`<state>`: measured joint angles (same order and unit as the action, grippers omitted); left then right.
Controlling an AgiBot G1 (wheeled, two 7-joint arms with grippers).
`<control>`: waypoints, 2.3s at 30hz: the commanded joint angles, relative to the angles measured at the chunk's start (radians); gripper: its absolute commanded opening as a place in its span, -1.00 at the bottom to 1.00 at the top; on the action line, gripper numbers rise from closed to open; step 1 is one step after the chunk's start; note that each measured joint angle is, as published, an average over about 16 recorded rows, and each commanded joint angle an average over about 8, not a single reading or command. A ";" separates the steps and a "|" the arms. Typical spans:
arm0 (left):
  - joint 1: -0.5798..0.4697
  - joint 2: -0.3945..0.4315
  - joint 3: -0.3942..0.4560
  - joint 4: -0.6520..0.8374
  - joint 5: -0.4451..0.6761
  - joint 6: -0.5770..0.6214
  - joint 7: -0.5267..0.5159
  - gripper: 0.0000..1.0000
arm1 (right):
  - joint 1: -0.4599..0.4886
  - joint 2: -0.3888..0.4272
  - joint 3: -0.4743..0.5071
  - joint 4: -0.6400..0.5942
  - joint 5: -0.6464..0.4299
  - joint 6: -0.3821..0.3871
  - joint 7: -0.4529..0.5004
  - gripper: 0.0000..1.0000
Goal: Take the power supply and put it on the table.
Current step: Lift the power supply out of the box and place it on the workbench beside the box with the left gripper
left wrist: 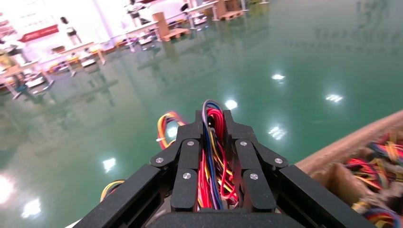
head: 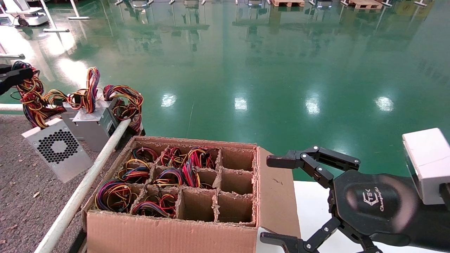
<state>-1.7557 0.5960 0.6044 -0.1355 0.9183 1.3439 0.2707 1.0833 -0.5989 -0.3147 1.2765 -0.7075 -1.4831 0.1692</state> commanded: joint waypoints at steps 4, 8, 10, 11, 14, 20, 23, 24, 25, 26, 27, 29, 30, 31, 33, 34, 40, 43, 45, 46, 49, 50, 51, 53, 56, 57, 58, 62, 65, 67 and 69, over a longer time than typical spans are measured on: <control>-0.018 0.039 0.006 0.047 0.013 -0.065 0.027 -1.00 | 0.000 0.000 0.000 0.000 0.000 0.000 0.000 1.00; -0.027 0.062 0.008 0.071 0.018 -0.108 0.040 -1.00 | 0.000 0.000 0.000 0.000 0.000 0.000 0.000 1.00; -0.029 0.072 0.008 0.082 0.019 -0.122 0.044 -1.00 | 0.000 0.000 0.000 0.000 0.000 0.000 0.000 1.00; -0.029 0.076 0.008 0.086 0.019 -0.126 0.045 -1.00 | 0.000 0.000 0.000 0.000 0.000 0.000 0.000 1.00; -0.027 0.088 0.008 0.099 0.019 -0.132 0.046 -1.00 | 0.000 0.000 -0.001 0.000 0.000 0.000 0.000 1.00; -0.019 0.107 0.007 0.115 0.016 -0.131 0.045 -1.00 | 0.000 0.000 -0.001 0.000 0.001 0.000 0.000 1.00; -0.016 0.118 0.007 0.120 0.016 -0.133 0.046 -1.00 | 0.000 0.000 -0.001 0.000 0.001 0.000 0.000 1.00; -0.015 0.122 0.007 0.120 0.016 -0.134 0.047 -1.00 | 0.000 0.000 -0.001 0.000 0.001 0.000 0.000 1.00; -0.015 0.126 0.007 0.121 0.017 -0.136 0.048 -1.00 | 0.000 0.000 -0.001 0.000 0.001 0.000 0.000 1.00; -0.015 0.130 0.008 0.121 0.018 -0.138 0.049 -1.00 | 0.000 0.000 -0.001 0.000 0.001 0.000 0.000 1.00; -0.016 0.134 0.009 0.121 0.019 -0.141 0.050 -1.00 | 0.000 0.000 -0.001 0.000 0.001 0.000 0.000 1.00; -0.017 0.143 0.011 0.121 0.022 -0.148 0.052 -1.00 | 0.000 0.000 -0.001 0.000 0.001 0.000 -0.001 1.00; -0.018 0.148 0.013 0.121 0.025 -0.152 0.053 -1.00 | 0.000 0.000 -0.001 0.000 0.001 0.000 -0.001 1.00; -0.020 0.153 0.015 0.121 0.027 -0.156 0.055 -1.00 | 0.000 0.000 -0.001 0.000 0.001 0.000 -0.001 1.00; -0.022 0.162 0.019 0.121 0.034 -0.164 0.057 -1.00 | 0.000 0.000 -0.001 0.000 0.001 0.001 -0.001 1.00; -0.023 0.167 0.022 0.121 0.037 -0.168 0.057 -1.00 | 0.000 0.000 -0.001 0.000 0.001 0.001 -0.001 1.00; -0.026 0.194 0.039 0.125 0.063 -0.191 0.056 -1.00 | 0.000 0.001 -0.001 0.000 0.001 0.001 -0.001 1.00; -0.028 0.206 0.047 0.126 0.074 -0.199 0.054 -1.00 | 0.000 0.001 -0.002 0.000 0.001 0.001 -0.001 1.00; -0.030 0.212 0.051 0.127 0.080 -0.202 0.053 -1.00 | 0.000 0.001 -0.002 0.000 0.001 0.001 -0.001 1.00; -0.031 0.215 0.053 0.127 0.082 -0.204 0.053 -1.00 | 0.000 0.001 -0.002 0.000 0.001 0.001 -0.001 1.00; -0.033 0.223 0.056 0.128 0.087 -0.206 0.051 -1.00 | 0.000 0.001 -0.002 0.000 0.001 0.001 -0.001 1.00; -0.034 0.225 0.057 0.128 0.088 -0.206 0.051 -1.00 | 0.000 0.001 -0.002 0.000 0.001 0.001 -0.001 1.00; -0.034 0.228 0.058 0.128 0.089 -0.207 0.050 -1.00 | 0.000 0.001 -0.002 0.000 0.001 0.001 -0.001 1.00; -0.035 0.233 0.059 0.129 0.090 -0.208 0.050 -1.00 | 0.000 0.001 -0.002 0.000 0.001 0.001 -0.001 1.00; -0.035 0.239 0.060 0.129 0.092 -0.209 0.049 -1.00 | 0.000 0.001 -0.002 0.000 0.001 0.001 -0.001 1.00; -0.035 0.241 0.061 0.130 0.093 -0.210 0.048 -1.00 | 0.000 0.001 -0.002 0.000 0.001 0.001 -0.001 1.00; -0.035 0.243 0.061 0.131 0.094 -0.211 0.048 -1.00 | 0.000 0.001 -0.002 0.000 0.001 0.001 -0.001 1.00; -0.035 0.249 0.062 0.135 0.095 -0.216 0.043 -1.00 | 0.001 0.001 -0.002 0.000 0.002 0.001 -0.001 1.00; -0.034 0.252 0.061 0.138 0.093 -0.221 0.039 -1.00 | 0.001 0.001 -0.002 0.000 0.002 0.001 -0.001 1.00; -0.033 0.255 0.059 0.140 0.091 -0.224 0.036 -1.00 | 0.001 0.001 -0.002 0.000 0.002 0.001 -0.001 1.00; -0.032 0.256 0.058 0.140 0.089 -0.225 0.033 -0.83 | 0.001 0.001 -0.002 0.000 0.002 0.001 -0.001 1.00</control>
<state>-1.7880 0.8519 0.6633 0.0035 1.0090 1.1219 0.3052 1.0838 -0.5979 -0.3171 1.2765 -0.7058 -1.4820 0.1680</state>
